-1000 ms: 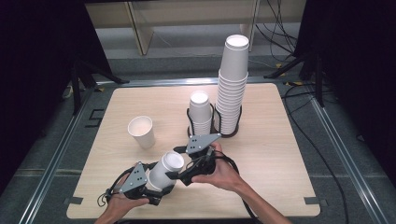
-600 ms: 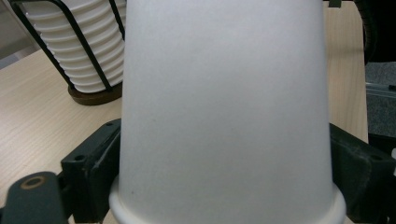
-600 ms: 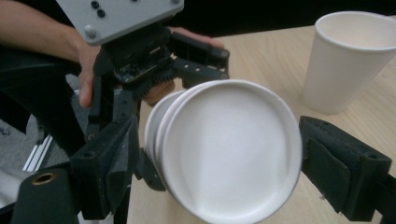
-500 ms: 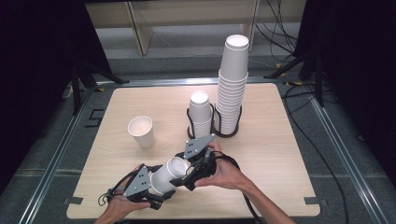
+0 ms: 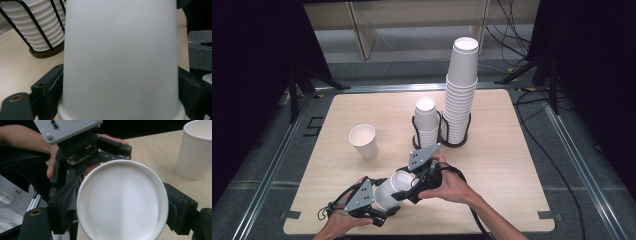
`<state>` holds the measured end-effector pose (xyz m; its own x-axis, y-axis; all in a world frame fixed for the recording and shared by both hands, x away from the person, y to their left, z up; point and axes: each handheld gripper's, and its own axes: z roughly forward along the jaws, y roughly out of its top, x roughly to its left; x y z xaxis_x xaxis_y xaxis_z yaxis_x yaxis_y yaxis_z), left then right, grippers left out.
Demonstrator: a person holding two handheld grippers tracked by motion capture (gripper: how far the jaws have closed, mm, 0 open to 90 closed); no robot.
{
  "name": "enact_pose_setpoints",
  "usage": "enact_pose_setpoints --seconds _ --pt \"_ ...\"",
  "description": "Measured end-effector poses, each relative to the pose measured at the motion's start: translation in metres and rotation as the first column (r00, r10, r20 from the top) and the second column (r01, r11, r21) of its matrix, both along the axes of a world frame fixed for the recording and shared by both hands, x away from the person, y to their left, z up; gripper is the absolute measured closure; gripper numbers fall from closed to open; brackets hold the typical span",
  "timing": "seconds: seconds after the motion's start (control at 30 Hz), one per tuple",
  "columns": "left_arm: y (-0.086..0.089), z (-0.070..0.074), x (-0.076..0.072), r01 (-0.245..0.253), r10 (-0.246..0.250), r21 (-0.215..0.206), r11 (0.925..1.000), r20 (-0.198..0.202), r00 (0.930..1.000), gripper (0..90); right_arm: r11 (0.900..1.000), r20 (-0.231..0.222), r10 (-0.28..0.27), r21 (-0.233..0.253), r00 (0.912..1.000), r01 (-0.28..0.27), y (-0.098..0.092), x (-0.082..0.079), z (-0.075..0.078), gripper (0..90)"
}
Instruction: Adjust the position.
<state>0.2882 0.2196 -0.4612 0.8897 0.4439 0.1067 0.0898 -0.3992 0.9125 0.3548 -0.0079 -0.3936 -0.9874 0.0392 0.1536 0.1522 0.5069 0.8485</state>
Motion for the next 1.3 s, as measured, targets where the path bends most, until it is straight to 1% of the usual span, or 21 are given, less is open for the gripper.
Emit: enact_pose_setpoints --seconds 0.13,0.27,0.33,0.37,0.4,0.43,0.47,0.5,0.57,0.6,0.67,0.7,0.77,0.8,0.87,0.9,0.93,1.0,1.03,1.1,1.3 --pt "0.001 -0.001 0.000 -0.018 0.017 -0.053 0.9985 -0.005 0.9998 5.4 1.000 -0.006 -0.001 0.023 1.0000 0.001 -0.001 0.001 0.001 24.1" --pt "0.005 0.001 0.001 -0.032 0.032 -0.121 0.9921 -0.002 0.9995 4.8 0.997 -0.038 -0.027 0.070 0.9989 0.029 -0.006 0.003 0.004 24.5" --pt "0.009 0.004 0.001 -0.044 0.044 -0.129 0.9906 0.000 0.9990 4.7 0.993 -0.032 -0.035 0.110 0.9988 0.039 -0.008 0.005 0.005 24.5" --pt "0.009 0.004 0.002 -0.048 0.048 -0.159 0.9862 0.001 0.9988 4.8 0.992 -0.048 -0.039 0.119 0.9981 0.045 -0.010 0.006 0.006 24.5" --pt "0.011 0.005 0.001 -0.057 0.057 -0.160 0.9854 -0.003 0.9984 4.9 0.991 -0.044 -0.042 0.129 0.9982 0.047 -0.011 0.007 0.007 24.6" --pt "0.012 0.006 0.002 -0.058 0.058 -0.174 0.9830 -0.003 0.9983 4.9 0.989 -0.071 -0.054 0.134 0.9960 0.063 -0.013 0.007 0.007 24.6" --pt "0.011 0.005 0.002 -0.060 0.059 -0.205 0.9768 -0.010 0.9982 5.0 0.987 -0.061 -0.049 0.149 0.9969 0.058 -0.013 0.009 0.008 24.6" --pt "0.013 0.007 0.002 -0.068 0.068 -0.192 0.9791 -0.009 0.9977 5.1 0.985 -0.067 -0.053 0.160 0.9963 0.063 -0.014 0.010 0.008 24.6" --pt "0.013 0.007 0.003 -0.074 0.073 -0.229 0.9706 -0.013 0.9972 5.2 0.982 -0.090 -0.059 0.172 0.9942 0.074 -0.016 0.010 0.008 24.6" --pt "0.014 0.008 0.002 -0.084 0.082 -0.213 0.9735 -0.019 0.9965 5.3 0.979 -0.073 -0.063 0.191 0.9953 0.076 -0.016 0.012 0.007 24.6" --pt "0.014 0.008 0.003 -0.081 0.080 -0.254 0.9637 -0.017 0.9967 5.5 0.976 -0.087 -0.067 0.201 0.9939 0.084 -0.018 0.012 0.008 24.6" --pt "0.015 0.009 0.002 -0.092 0.090 -0.243 0.9656 -0.018 0.9958 5.6 0.974 -0.083 -0.069 0.210 0.9941 0.086 -0.019 0.013 0.008 24.7" --pt "0.016 0.010 0.002 -0.106 0.101 -0.253 0.9616 -0.031 0.9944 6.0 0.971 -0.104 -0.075 0.219 0.9917 0.097 -0.021 0.013 0.010 24.7" --pt "0.016 0.009 0.002 -0.099 0.095 -0.263 0.9598 -0.027 0.9951 7.9 0.967 -0.090 -0.079 0.234 0.9929 0.098 -0.022 0.014 0.010 24.8" --pt "0.016 0.010 0.001 -0.106 0.100 -0.266 0.9582 -0.034 0.9944 15.7 0.963 -0.109 -0.095 0.244 0.9896 0.119 -0.026 0.015 0.011 24.8" --pt "0.016 0.010 0.001 -0.106 0.099 -0.270 0.9571 -0.039 0.9944 13.3 0.961 -0.121 -0.092 0.251 0.9883 0.120 -0.027 0.016 0.012 24.8" --pt "0.016 0.010 0.001 -0.106 0.098 -0.274 0.9559 -0.041 0.9943 11.6 0.958 -0.104 -0.107 0.257 0.9888 0.131 -0.030 0.018 0.012 24.8" --pt "0.016 0.011 0.002 -0.107 0.098 -0.278 0.9547 -0.046 0.9941 14.7 0.952 -0.135 -0.107 0.271 0.9850 0.141 -0.032 0.018 0.013 24.8" --pt "0.016 0.010 0.002 -0.106 0.097 -0.279 0.9545 -0.047 0.9942 13.9 0.948 -0.125 -0.115 0.283 0.9855 0.146 -0.033 0.019 0.013 24.8" --pt "0.016 0.010 0.003 -0.103 0.093 -0.300 0.9483 -0.049 0.9945 14.6 0.945 -0.124 -0.110 0.294 0.9862 0.142 -0.033 0.019 0.014 24.8" --pt "0.017 0.011 0.003 -0.136 0.124 -0.287 0.9484 -0.059 0.9905 9.5 0.949 -0.117 -0.093 0.290 0.9887 0.124 -0.031 0.018 0.012 24.8"
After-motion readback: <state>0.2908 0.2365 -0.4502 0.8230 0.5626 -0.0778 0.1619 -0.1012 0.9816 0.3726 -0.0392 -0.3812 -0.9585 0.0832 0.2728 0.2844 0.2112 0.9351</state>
